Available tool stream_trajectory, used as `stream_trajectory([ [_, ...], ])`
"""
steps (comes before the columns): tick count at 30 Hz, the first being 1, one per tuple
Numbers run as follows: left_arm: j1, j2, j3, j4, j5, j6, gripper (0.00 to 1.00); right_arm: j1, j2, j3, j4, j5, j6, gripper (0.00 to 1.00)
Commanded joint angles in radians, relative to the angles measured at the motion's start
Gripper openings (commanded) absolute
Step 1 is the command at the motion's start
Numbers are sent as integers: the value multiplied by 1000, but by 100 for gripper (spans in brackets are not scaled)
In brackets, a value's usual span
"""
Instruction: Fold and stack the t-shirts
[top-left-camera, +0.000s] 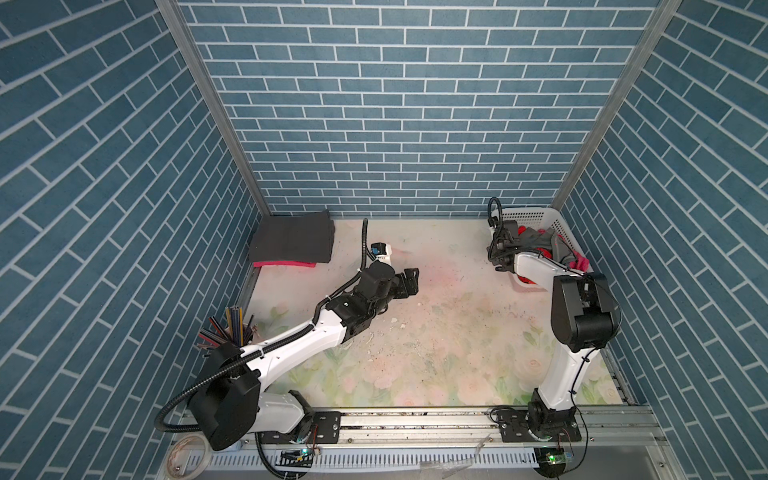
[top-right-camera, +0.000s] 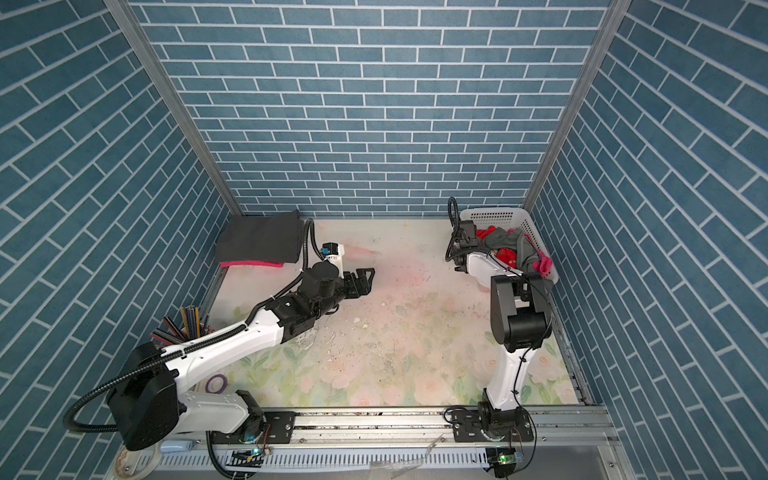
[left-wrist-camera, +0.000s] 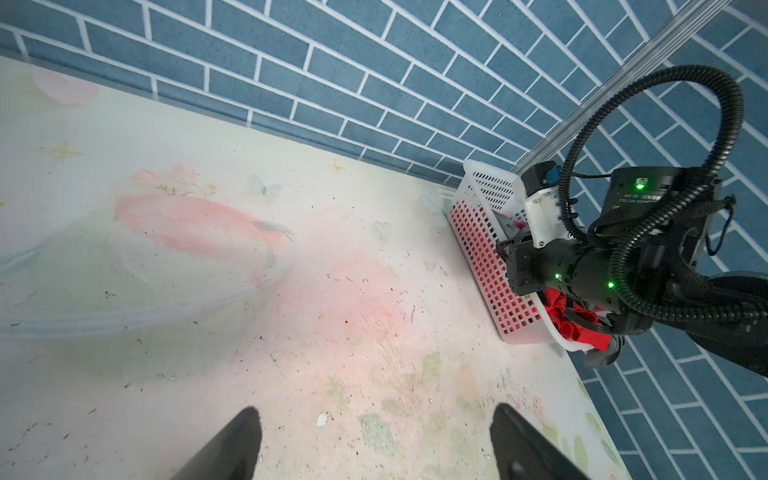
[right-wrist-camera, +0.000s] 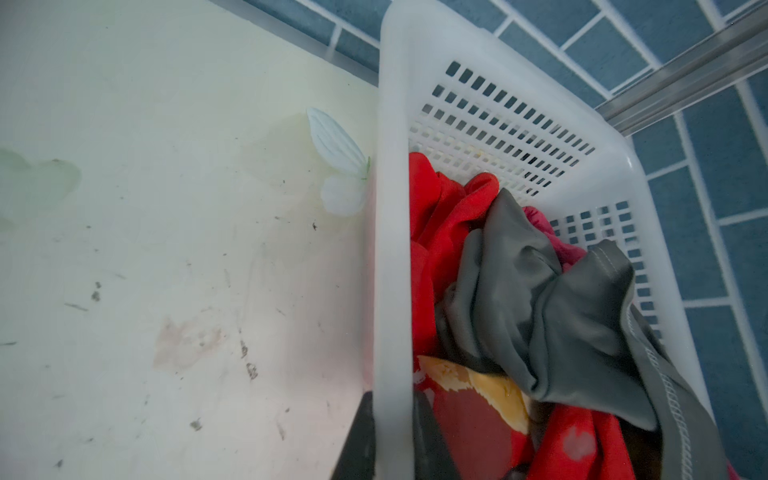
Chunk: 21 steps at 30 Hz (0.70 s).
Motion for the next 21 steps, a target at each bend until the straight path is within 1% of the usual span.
stream_trajectory([
  [1,-9,18,48,-43,-44,32,88,-23,51,57,49,-17,-98,0],
  [7,-10,37,71,-54,-51,54,88,-43,81,90,37,-19,-93,1],
  [9,-12,47,81,-57,-50,57,88,-44,88,98,39,-9,-89,9],
  [12,-17,59,101,-66,-52,76,88,-44,94,117,31,-14,-73,10],
  [13,-18,63,110,-71,-53,92,88,-44,93,130,18,-19,-56,13],
  [14,-19,67,121,-79,-57,113,88,-45,89,141,1,-30,-39,18],
  [16,-20,73,156,-120,-98,158,88,-44,62,158,-27,-61,15,32],
  [19,-25,82,207,-152,-146,215,88,-43,-32,150,-34,-120,138,50],
  [21,-39,90,236,-147,-195,247,88,-49,-118,123,-25,-156,217,69],
])
